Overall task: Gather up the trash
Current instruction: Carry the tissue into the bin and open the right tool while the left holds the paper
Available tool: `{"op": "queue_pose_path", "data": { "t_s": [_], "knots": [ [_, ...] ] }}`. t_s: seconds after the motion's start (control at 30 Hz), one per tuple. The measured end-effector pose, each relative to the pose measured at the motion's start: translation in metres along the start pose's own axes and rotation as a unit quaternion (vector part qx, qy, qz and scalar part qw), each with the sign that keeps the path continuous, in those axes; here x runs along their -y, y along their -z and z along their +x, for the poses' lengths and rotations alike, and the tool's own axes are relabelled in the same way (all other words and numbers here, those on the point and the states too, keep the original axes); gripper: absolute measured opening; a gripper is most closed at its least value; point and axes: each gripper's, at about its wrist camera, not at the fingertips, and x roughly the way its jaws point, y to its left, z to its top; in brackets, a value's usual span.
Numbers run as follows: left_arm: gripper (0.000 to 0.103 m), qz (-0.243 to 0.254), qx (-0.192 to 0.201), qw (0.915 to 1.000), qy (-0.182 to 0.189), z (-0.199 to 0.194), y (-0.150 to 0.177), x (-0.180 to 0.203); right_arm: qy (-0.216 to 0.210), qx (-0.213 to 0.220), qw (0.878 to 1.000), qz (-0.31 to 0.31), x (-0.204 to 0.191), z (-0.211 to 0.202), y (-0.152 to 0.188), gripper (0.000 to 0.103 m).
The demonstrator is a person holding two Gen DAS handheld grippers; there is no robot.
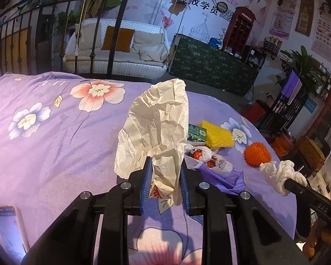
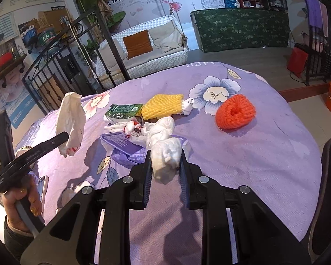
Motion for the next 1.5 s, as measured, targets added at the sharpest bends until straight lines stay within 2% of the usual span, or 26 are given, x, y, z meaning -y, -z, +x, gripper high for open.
{"op": "queue_pose_path", "data": {
  "t_s": [0.37,0.7,1.03,1.27,1.5],
  "knots": [
    [0.023,0.055,0.005,0.9965,0.063,-0.010,0.012,0.067,0.030,0.025,0.999,0.033,0.037,-0.044,0.018,0.023],
    [0.023,0.124,-0.007,0.9828,0.137,-0.004,0.029,0.137,0.099,0.056,0.990,0.079,0.096,-0.092,0.035,0.023],
    [0.023,0.181,-0.013,0.9634,0.198,-0.001,0.043,0.194,0.195,0.064,0.966,0.158,0.180,-0.131,0.059,0.023],
    [0.023,0.207,-0.025,0.9515,0.226,0.006,0.054,0.224,0.252,0.043,0.943,0.213,0.233,-0.138,0.081,0.023],
    [0.023,0.229,-0.030,0.9420,0.244,0.007,0.063,0.244,0.278,0.002,0.928,0.247,0.271,-0.120,0.099,0.024]
  ]
}}
